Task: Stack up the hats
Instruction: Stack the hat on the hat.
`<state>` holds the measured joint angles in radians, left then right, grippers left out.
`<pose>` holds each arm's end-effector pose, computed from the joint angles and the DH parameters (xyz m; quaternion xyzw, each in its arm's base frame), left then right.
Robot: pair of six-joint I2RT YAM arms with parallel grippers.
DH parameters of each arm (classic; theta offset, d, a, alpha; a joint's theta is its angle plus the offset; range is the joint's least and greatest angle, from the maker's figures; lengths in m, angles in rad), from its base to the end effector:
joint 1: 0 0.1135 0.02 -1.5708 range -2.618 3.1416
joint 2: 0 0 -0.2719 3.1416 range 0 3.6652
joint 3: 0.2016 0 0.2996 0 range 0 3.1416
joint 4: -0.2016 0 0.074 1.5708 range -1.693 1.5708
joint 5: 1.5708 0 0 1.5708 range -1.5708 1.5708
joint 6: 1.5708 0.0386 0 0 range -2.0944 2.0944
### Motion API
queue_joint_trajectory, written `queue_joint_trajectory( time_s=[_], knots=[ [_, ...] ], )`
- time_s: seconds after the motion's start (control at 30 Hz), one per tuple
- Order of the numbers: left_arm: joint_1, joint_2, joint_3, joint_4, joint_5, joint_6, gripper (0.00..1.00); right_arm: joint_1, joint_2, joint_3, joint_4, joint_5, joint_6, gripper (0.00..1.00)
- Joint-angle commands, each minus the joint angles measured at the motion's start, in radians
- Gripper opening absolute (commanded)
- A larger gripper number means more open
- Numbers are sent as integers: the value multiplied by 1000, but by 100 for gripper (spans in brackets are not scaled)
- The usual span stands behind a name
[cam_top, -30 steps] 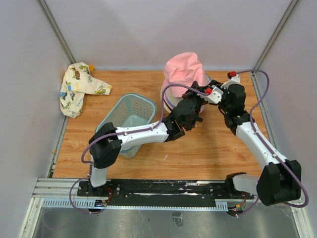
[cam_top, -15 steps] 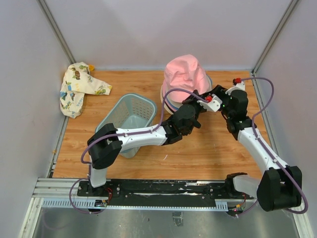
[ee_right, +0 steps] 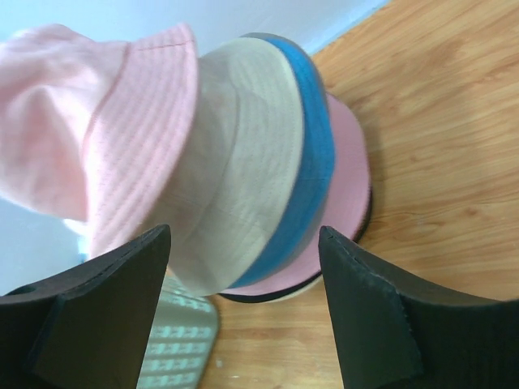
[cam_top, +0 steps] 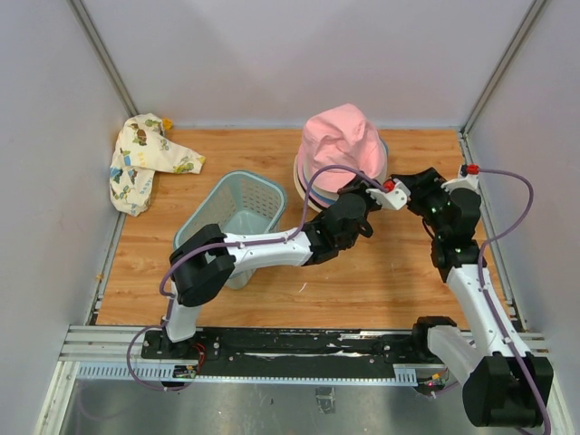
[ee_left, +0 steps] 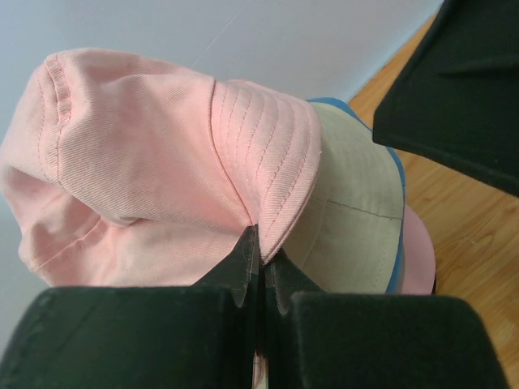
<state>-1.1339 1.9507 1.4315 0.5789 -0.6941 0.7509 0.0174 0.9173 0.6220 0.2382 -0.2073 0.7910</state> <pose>0.2377 -0.4507 0.2786 0.3761 0.5793 0.0987 0.7164 0.2644 0.0125 0.2950 0.2070 0.6965 0.3378 0.5983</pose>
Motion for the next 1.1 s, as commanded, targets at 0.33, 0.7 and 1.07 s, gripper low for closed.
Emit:
queue_joint_trajectory(
  time_s=[0.33, 0.7, 1.07],
  knots=[
    [-11, 31, 32, 3, 22, -27, 1, -48, 104, -95, 515, -267, 509, 75],
    [-11, 42, 52, -34, 54, -56, 1, -36, 271, -61, 746, -332, 653, 69],
    [-10, 23, 32, -46, 58, -74, 41, -13, 400, -48, 879, -327, 716, 4]
  ],
)
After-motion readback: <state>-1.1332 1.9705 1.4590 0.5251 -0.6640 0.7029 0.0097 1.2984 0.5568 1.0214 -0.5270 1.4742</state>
